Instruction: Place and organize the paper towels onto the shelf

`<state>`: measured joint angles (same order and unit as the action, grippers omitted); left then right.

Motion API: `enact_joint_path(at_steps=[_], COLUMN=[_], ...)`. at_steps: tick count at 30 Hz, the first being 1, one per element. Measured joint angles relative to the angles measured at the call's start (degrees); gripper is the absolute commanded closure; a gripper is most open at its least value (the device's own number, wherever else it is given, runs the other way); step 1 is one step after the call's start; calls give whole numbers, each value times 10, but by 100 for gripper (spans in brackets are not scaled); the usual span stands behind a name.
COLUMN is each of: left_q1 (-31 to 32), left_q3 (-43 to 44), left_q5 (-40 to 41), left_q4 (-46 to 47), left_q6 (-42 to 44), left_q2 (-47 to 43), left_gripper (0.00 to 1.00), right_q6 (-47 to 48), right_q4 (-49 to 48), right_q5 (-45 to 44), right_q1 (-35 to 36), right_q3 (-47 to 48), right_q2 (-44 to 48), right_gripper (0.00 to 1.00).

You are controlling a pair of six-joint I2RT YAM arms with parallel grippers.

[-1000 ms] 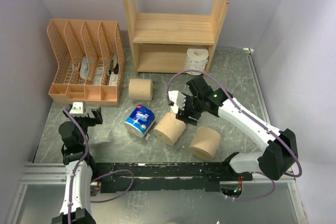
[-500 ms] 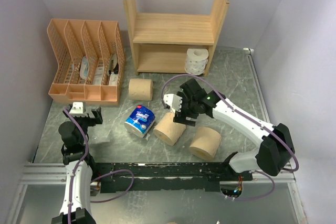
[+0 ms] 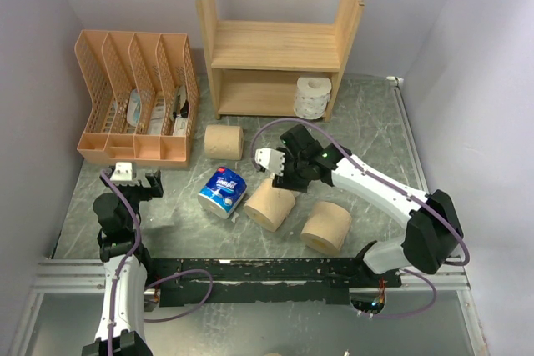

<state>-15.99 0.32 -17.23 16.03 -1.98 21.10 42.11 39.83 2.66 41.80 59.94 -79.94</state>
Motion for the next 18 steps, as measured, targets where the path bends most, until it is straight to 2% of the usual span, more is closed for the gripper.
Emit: enact_joint_path(at_steps=[3,5,7,18], left_q1=[0,0,0,-1], left_q3=[0,0,0,0], left_q5=[0,0,0,0], left_q4=[0,0,0,0], left_q6=[0,0,0,0], left_q2=[0,0,0,1], left_gripper=[0,0,0,0], right_q6=[7,10,13,20], right_q4=[-14,-22,-27,-31], right_q5=[-11,-14,-24,-71], right_q1=[2,10,17,29], right_q3=[1,1,2,2], right_q2=[-5,-7,-12,-12], right_gripper=[89,96,100,100])
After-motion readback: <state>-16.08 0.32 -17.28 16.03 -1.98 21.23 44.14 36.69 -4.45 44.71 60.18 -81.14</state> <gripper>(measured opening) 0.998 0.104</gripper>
